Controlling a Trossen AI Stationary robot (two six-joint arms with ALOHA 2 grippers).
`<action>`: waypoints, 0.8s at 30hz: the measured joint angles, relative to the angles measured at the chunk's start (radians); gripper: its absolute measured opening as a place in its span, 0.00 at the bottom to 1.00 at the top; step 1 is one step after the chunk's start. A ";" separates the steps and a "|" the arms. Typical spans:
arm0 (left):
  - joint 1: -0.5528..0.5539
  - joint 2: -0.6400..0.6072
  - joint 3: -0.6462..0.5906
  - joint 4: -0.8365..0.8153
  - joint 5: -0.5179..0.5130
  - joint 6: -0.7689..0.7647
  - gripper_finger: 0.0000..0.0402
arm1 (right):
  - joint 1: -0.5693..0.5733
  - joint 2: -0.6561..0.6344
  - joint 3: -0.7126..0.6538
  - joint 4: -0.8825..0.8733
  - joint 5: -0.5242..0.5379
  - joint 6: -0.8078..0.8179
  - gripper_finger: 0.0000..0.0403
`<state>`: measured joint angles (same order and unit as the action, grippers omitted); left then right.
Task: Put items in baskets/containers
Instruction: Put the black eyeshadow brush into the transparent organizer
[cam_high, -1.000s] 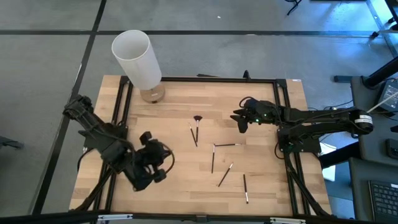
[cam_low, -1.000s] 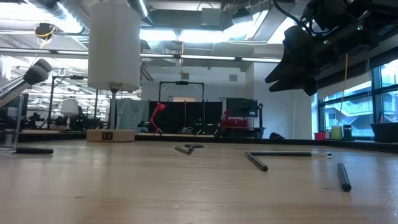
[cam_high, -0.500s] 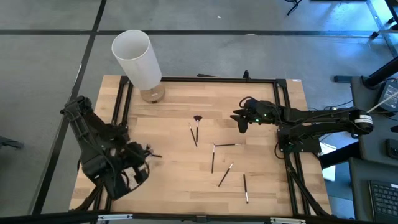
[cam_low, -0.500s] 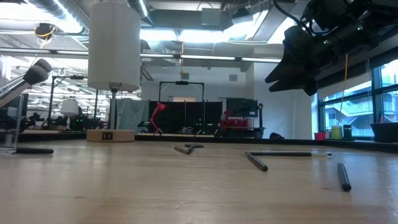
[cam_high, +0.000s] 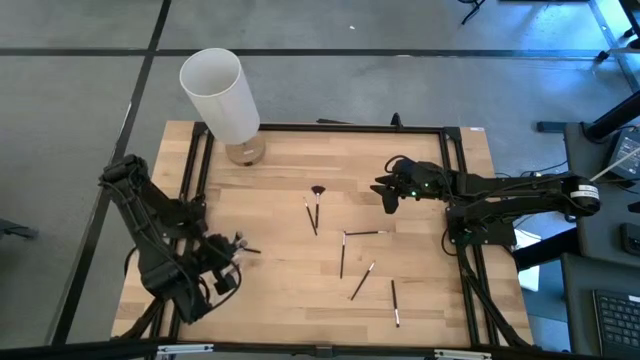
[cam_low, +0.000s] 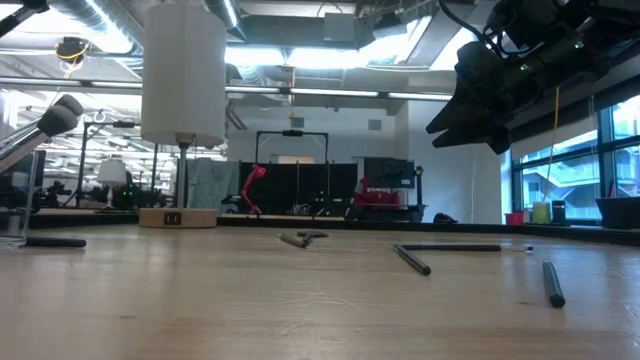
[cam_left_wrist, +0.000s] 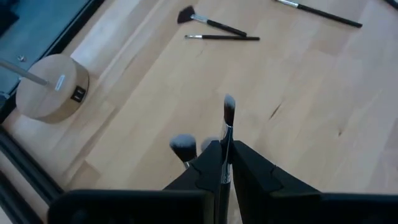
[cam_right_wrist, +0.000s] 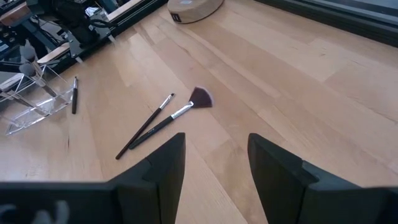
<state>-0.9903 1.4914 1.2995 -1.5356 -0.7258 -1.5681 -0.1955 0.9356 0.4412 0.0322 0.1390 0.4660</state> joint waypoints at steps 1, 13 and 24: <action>-0.004 0.000 0.000 0.000 0.006 0.001 0.07 | 0.000 0.000 0.000 0.000 0.000 0.000 0.43; -0.056 0.036 -0.001 0.009 -0.026 -0.067 0.07 | 0.000 0.000 0.000 0.000 0.000 0.000 0.43; -0.064 0.183 -0.001 0.077 0.127 -0.068 0.07 | 0.000 0.000 0.000 -0.001 0.000 0.001 0.43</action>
<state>-1.0542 1.6740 1.2987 -1.4589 -0.5985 -1.6359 -0.1955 0.9360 0.4412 0.0316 0.1387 0.4667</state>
